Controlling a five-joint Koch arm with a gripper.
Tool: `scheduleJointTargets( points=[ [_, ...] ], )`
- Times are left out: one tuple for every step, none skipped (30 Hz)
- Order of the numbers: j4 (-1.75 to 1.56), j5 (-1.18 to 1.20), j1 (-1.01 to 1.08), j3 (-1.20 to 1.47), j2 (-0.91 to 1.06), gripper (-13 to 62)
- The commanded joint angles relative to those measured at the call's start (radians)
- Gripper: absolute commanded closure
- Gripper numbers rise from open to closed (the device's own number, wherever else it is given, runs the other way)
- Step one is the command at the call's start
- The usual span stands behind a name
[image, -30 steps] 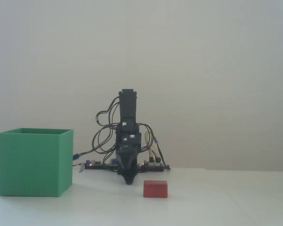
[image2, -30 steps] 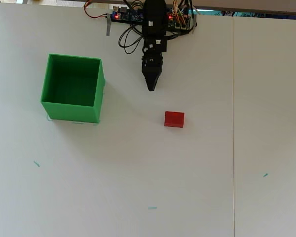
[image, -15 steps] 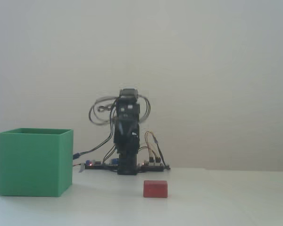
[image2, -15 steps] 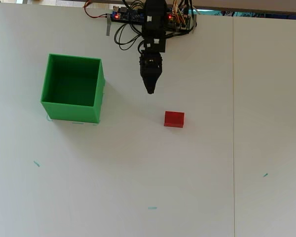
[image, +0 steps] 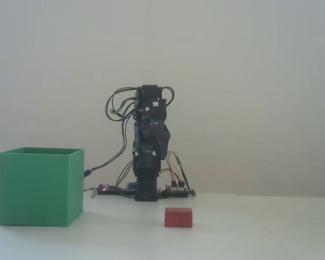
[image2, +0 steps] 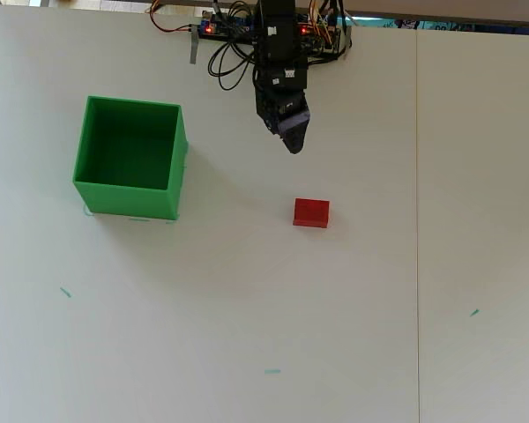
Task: Grasp a red block and put it in the green bin.
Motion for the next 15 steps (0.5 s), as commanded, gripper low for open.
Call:
scheduleJointTargets(
  points=[
    [0.074,0.023,-0.006,-0.106,-0.052,15.7],
    [0.115,0.077,0.002,-0.118,-0.086,15.5],
    [0.152,0.127,0.011,-0.121,-0.103,14.9],
    [0.156,0.143,0.018,-0.123,-0.123,14.2],
    [0.167,0.146,0.020,-0.123,-0.143,13.9],
    [0.212,0.166,0.020,-0.123,-0.156,13.9],
    [0.245,0.173,0.021,-0.123,-0.163,13.8],
    [0.255,0.172,0.025,-0.126,-0.163,13.8],
    [0.255,0.172,0.029,-0.137,-0.163,13.6],
    [0.255,0.170,0.034,-0.153,-0.161,13.5],
    [0.255,0.166,0.046,-0.172,-0.161,13.4],
    [0.255,0.170,0.058,-0.178,-0.163,13.5],
    [0.256,0.170,0.063,-0.176,-0.163,14.4],
    [0.256,0.170,0.071,-0.176,-0.166,14.6],
    [0.256,0.170,0.078,-0.176,-0.175,14.8]
  ],
)
